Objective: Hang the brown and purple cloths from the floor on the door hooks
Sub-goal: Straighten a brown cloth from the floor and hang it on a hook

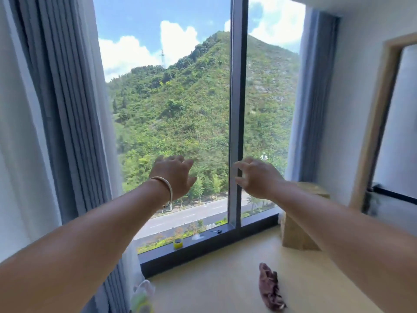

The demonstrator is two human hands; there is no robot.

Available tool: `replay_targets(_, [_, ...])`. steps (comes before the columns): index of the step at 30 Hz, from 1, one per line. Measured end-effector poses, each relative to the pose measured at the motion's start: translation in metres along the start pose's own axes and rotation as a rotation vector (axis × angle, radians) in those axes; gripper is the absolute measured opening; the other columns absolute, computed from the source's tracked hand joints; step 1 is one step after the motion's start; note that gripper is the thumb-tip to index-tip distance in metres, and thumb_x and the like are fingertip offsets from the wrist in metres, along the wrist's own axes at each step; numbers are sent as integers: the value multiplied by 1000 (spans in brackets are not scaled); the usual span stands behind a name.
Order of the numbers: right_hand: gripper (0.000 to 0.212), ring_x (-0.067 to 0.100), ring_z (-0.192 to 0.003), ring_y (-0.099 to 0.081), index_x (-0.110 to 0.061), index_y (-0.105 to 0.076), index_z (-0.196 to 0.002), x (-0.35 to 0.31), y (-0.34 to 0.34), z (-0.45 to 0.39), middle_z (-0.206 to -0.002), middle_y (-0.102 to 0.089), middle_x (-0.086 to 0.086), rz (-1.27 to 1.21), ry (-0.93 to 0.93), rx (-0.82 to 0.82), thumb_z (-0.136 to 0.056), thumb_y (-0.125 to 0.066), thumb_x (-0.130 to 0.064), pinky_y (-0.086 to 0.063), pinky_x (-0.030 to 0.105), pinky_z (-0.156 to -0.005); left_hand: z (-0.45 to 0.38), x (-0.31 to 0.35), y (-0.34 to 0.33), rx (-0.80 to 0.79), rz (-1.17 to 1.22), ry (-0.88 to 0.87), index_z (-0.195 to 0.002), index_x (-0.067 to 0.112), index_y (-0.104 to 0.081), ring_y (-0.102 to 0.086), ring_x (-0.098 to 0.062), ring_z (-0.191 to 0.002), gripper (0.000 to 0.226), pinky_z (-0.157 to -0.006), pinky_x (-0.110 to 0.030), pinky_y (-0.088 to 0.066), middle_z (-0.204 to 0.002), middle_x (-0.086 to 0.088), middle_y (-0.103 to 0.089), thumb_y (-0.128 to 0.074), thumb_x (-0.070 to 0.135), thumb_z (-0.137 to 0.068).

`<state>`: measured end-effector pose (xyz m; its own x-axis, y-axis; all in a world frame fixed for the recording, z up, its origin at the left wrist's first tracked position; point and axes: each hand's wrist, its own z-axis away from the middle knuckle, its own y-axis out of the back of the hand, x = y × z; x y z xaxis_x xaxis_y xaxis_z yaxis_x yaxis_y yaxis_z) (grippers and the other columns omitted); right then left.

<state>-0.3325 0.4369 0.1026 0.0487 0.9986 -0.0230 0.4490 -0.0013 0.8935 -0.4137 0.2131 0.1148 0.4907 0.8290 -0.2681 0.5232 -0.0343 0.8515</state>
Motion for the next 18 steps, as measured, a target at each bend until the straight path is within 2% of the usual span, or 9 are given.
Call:
replay_targets(4, [51, 23, -133, -40, -27, -40, -141, 90, 16, 49, -146, -43, 1, 82, -187, -25, -94, -47, -47, -30, 46, -109, -41, 100, 0, -39, 121, -98, -144, 30, -33, -43, -25, -131, 62, -110, -51, -30, -144, -2, -44, -38, 62, -91])
replay_targets(8, [52, 23, -135, -34, -30, -39, -142, 159, 22, 106, -147, -42, 0, 118, -422, -80, -94, -46, -47, -23, 49, -113, -58, 206, -4, -83, 288, -197, -144, 32, -31, -38, -25, -135, 63, -111, -57, -26, -147, -1, -39, -46, 57, -89])
replay_targets(12, [53, 26, -132, -36, -27, -42, -141, 207, 27, 159, -143, -44, 4, 96, -627, -62, -91, -51, -44, -27, 50, -110, -75, 292, -3, -51, 377, -355, -142, 34, -34, -40, -24, -133, 59, -108, -56, -31, -146, 1, -40, -45, 56, -89])
replay_targets(16, [51, 25, -132, -35, -27, -45, -139, 236, 22, 206, -143, -44, 4, 127, -821, -102, -91, -52, -42, -30, 45, -107, -85, 360, -11, -106, 513, -520, -140, 36, -37, -40, -25, -132, 55, -109, -58, -27, -145, 2, -42, -46, 54, -88])
replay_targets(18, [50, 24, -131, -36, -27, -45, -139, 243, 18, 225, -142, -45, 3, 114, -912, -104, -91, -52, -41, -32, 43, -104, -89, 387, -21, -140, 571, -583, -139, 34, -38, -41, -26, -131, 56, -107, -56, -31, -145, 0, -43, -45, 56, -88])
